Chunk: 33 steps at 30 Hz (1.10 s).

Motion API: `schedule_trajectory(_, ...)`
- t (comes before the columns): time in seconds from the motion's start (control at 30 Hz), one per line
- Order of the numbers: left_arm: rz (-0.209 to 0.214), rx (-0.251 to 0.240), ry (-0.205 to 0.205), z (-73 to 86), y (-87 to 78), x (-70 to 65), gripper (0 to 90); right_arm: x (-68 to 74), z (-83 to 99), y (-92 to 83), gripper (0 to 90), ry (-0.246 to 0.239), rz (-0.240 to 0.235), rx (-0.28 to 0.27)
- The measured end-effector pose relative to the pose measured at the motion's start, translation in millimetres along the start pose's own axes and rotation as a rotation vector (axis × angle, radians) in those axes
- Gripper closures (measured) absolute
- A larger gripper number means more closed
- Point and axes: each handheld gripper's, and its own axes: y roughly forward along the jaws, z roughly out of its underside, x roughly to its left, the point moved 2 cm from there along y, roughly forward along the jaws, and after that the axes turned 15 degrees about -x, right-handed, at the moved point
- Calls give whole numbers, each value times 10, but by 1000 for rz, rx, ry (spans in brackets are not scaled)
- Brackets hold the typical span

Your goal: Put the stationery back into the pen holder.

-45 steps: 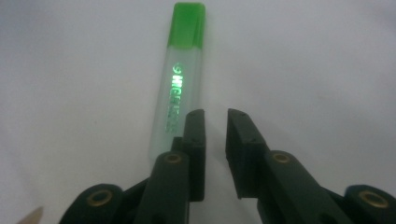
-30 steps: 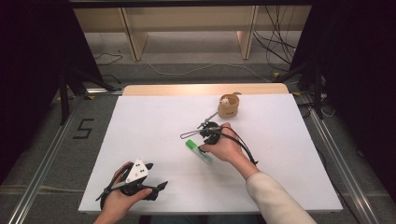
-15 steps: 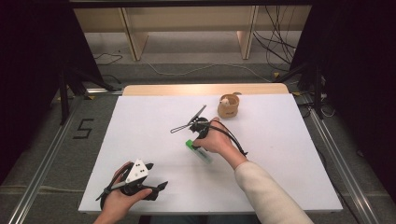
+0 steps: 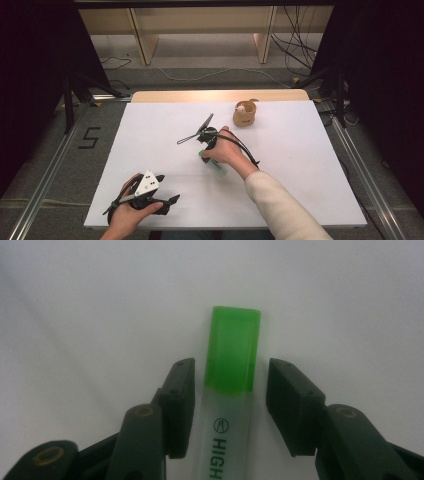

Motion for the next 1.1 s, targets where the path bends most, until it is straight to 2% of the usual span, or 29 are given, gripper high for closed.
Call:
schedule_trajectory(0.37,1,-1,0,-1,0,1,175,18,-33,56,555,-15,16,47)
schedule_trajectory(0.73,7,5,7,-2,1,2,174,32,-44,66,568,-14,28,67)
schedule_trajectory(0.97,7,5,8,-1,1,1,175,43,-59,85,586,-39,41,75)
schedule_trajectory(1.1,7,5,9,-2,0,0,175,58,-69,89,590,-38,50,83)
